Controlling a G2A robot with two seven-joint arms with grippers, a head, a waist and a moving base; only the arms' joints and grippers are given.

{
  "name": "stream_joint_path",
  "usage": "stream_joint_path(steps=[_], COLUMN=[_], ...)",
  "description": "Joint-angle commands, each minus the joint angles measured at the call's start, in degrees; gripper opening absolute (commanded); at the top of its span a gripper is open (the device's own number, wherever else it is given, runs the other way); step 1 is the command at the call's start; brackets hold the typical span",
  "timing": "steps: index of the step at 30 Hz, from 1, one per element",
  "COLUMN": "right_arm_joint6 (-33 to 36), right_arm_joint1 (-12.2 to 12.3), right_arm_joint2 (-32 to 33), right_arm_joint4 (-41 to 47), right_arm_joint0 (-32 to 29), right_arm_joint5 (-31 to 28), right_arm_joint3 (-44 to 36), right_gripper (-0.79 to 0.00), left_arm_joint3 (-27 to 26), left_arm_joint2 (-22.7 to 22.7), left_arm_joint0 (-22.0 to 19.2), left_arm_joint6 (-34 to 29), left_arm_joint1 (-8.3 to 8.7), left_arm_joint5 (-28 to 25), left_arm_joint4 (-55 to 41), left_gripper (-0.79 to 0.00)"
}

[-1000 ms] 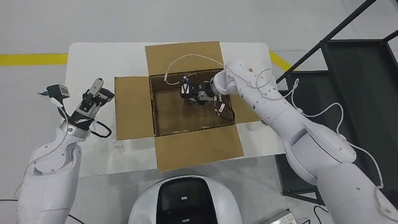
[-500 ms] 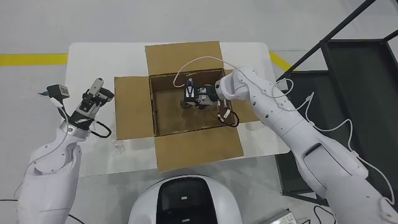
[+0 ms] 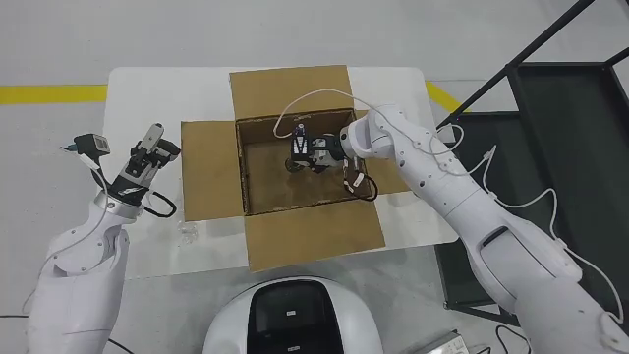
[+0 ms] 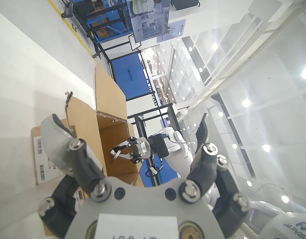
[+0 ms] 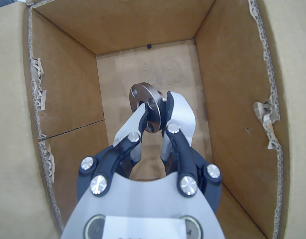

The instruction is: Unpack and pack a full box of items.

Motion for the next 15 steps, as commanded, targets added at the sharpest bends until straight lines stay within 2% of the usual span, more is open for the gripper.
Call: stream_joint_path(steps=[1,15], right_arm_joint6=[0.00,-0.45], right_arm_joint1=[0.00,0.05], right_arm_joint2=[0.00,0.20], right_arm_joint4=[0.00,-0.12], right_arm_joint0=[0.00,-0.42], right_arm_joint5=[0.00,0.86], right_arm_joint3=[0.00,-0.81], right_gripper=[-0.785,-0.785], left_arm_joint3=[0.00,0.00], left_arm_joint2=[0.00,0.00], left_arm_joint0=[0.00,0.00], left_arm_joint6=[0.00,0.00], left_arm_joint1=[0.00,0.00], left_arm_joint5=[0.00,0.00], left_arm_joint4=[0.00,0.00], left_gripper=[0.000,0.000])
